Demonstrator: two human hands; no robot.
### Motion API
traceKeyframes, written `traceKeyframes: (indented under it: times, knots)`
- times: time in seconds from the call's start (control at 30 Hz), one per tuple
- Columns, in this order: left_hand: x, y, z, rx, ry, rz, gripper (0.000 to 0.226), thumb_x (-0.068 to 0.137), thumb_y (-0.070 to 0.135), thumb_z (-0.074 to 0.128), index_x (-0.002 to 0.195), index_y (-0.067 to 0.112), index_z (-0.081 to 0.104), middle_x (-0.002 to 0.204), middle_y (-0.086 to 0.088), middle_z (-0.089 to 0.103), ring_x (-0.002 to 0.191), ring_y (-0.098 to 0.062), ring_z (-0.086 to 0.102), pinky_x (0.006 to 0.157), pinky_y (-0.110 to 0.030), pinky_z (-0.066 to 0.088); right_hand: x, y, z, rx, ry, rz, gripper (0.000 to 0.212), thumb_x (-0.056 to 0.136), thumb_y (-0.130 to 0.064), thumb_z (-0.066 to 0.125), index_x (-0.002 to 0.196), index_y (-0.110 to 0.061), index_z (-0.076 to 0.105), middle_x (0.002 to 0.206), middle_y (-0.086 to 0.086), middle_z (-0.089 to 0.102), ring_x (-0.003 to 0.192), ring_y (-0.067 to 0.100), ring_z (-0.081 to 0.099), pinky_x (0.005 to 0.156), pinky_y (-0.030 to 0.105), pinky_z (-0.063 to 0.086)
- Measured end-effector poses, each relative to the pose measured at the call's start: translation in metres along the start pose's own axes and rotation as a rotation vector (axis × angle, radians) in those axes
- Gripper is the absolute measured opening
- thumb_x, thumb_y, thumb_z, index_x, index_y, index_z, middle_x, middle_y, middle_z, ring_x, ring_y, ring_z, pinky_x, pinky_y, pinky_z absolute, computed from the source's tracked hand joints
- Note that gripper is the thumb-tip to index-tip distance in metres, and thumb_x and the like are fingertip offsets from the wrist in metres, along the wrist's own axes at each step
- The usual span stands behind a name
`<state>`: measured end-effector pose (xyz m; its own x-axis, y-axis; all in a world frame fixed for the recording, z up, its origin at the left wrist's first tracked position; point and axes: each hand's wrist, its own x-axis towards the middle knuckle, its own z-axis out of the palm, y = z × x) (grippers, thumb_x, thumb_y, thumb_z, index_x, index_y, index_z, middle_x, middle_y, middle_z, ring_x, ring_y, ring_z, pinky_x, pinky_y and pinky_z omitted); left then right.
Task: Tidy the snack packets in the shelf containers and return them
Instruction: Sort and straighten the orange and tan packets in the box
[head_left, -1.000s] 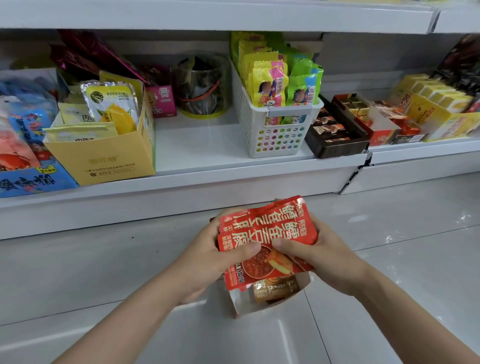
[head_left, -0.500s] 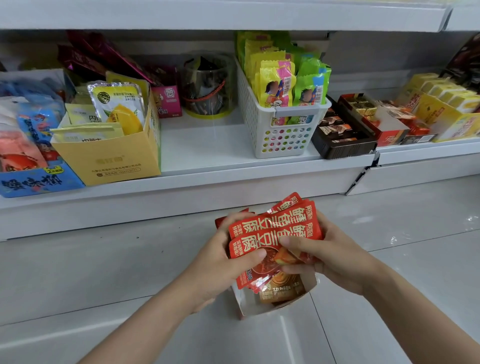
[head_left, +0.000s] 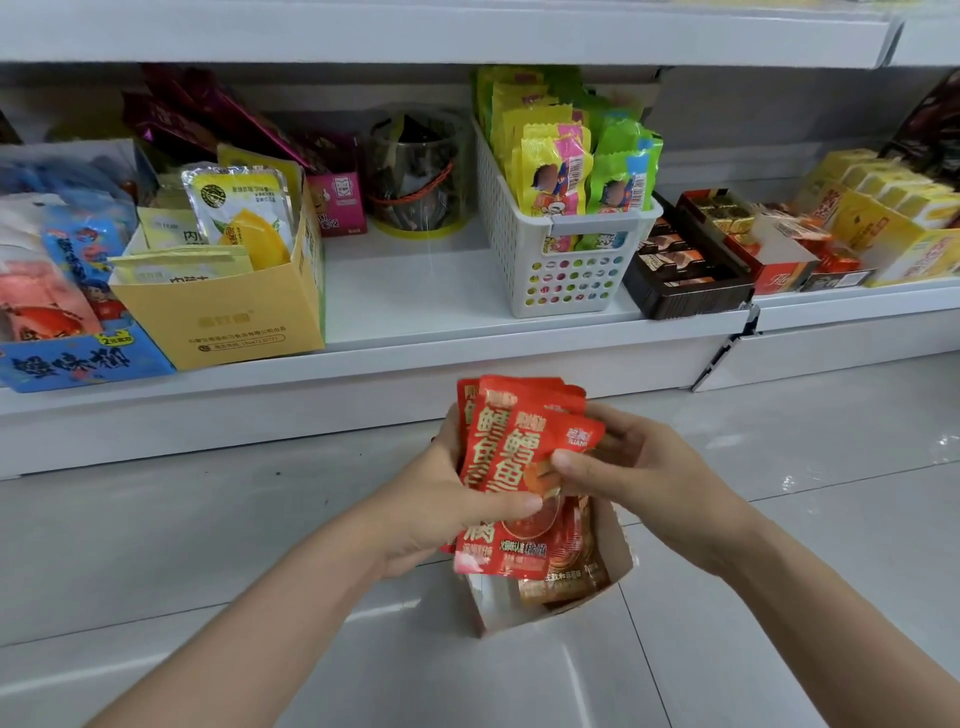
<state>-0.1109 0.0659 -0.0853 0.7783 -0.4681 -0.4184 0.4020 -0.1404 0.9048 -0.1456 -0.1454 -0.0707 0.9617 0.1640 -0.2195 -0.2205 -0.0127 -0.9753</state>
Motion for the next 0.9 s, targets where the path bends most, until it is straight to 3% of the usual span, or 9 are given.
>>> traceKeyframes:
  times: [0.13, 0.2, 0.3, 0.43, 0.53, 0.7, 0.8, 0.9]
  knots:
    - [-0.001, -0.010, 0.013, 0.104, 0.035, 0.005, 0.102, 0.068, 0.005, 0.089, 0.144, 0.031, 0.026, 0.115, -0.001, 0.069, 0.097, -0.013, 0.072, 0.082, -0.035, 0.061, -0.002, 0.004, 0.013, -0.140, 0.041, -0.015, 0.056, 0.070, -0.041, 0.084, 0.121, -0.031, 0.063, 0.110, -0.007, 0.074, 0.103, 0.014, 0.071, 0.090, 0.036, 0.058]
    - [0.001, -0.011, 0.016, 0.151, 0.024, 0.018, 0.110, 0.063, 0.008, 0.091, 0.147, 0.023, 0.023, 0.113, -0.002, 0.070, 0.099, -0.014, 0.072, 0.084, -0.036, 0.060, 0.000, 0.002, 0.017, -0.210, 0.025, -0.060, 0.064, 0.069, -0.041, 0.085, 0.126, -0.040, 0.055, 0.112, -0.016, 0.070, 0.104, 0.007, 0.069, 0.087, 0.031, 0.059]
    - [0.002, -0.012, 0.018, 0.150, 0.020, -0.002, 0.110, 0.060, 0.010, 0.092, 0.149, 0.019, 0.028, 0.113, -0.001, 0.071, 0.101, -0.017, 0.071, 0.090, -0.042, 0.059, 0.002, -0.003, 0.021, -0.310, 0.002, -0.084, 0.072, 0.066, -0.046, 0.083, 0.127, -0.050, 0.046, 0.112, -0.024, 0.065, 0.103, 0.001, 0.066, 0.081, 0.023, 0.059]
    - [0.001, -0.009, 0.013, 0.004, 0.046, 0.002, 0.107, 0.053, 0.021, 0.091, 0.139, 0.037, 0.028, 0.115, 0.001, 0.070, 0.101, -0.018, 0.072, 0.088, -0.043, 0.060, 0.004, -0.003, 0.018, -0.277, 0.032, -0.065, 0.080, 0.066, -0.047, 0.081, 0.136, -0.041, 0.045, 0.111, -0.020, 0.068, 0.103, 0.001, 0.067, 0.082, 0.023, 0.059]
    - [-0.001, -0.002, 0.001, 0.062, 0.060, 0.014, 0.100, 0.047, 0.026, 0.093, 0.131, 0.035, 0.039, 0.118, 0.003, 0.068, 0.103, -0.017, 0.071, 0.090, -0.043, 0.059, 0.003, -0.002, 0.021, -0.344, 0.022, -0.032, 0.086, 0.066, -0.051, 0.078, 0.142, -0.040, 0.038, 0.118, -0.018, 0.064, 0.105, 0.001, 0.066, 0.087, 0.026, 0.059]
    - [-0.009, -0.017, -0.003, 0.019, 0.159, 0.091, 0.095, 0.033, 0.028, 0.095, 0.116, 0.035, 0.050, 0.104, 0.007, 0.072, 0.095, -0.014, 0.073, 0.074, -0.034, 0.062, 0.002, -0.004, 0.022, -0.389, -0.049, -0.007, 0.091, 0.070, -0.055, 0.072, 0.148, -0.046, 0.026, 0.125, -0.017, 0.060, 0.110, 0.003, 0.065, 0.089, 0.028, 0.058]
    - [-0.016, -0.033, -0.002, -0.097, 0.167, 0.112, 0.093, 0.034, 0.025, 0.096, 0.115, 0.038, 0.053, 0.101, 0.010, 0.072, 0.096, -0.014, 0.073, 0.069, -0.032, 0.060, -0.004, -0.008, 0.011, -0.272, -0.134, -0.001, 0.070, 0.081, -0.051, 0.064, 0.145, -0.041, 0.038, 0.114, -0.018, 0.070, 0.107, 0.001, 0.066, 0.079, 0.019, 0.057]
    - [-0.016, -0.041, -0.002, -0.185, 0.199, 0.100, 0.094, 0.037, 0.016, 0.100, 0.117, 0.037, 0.054, 0.104, 0.004, 0.073, 0.096, -0.017, 0.073, 0.069, -0.036, 0.060, -0.004, -0.003, -0.006, -0.169, 0.048, -0.008, 0.045, 0.088, -0.052, 0.052, 0.124, -0.026, 0.063, 0.109, -0.012, 0.074, 0.103, 0.008, 0.070, 0.076, 0.022, 0.058]
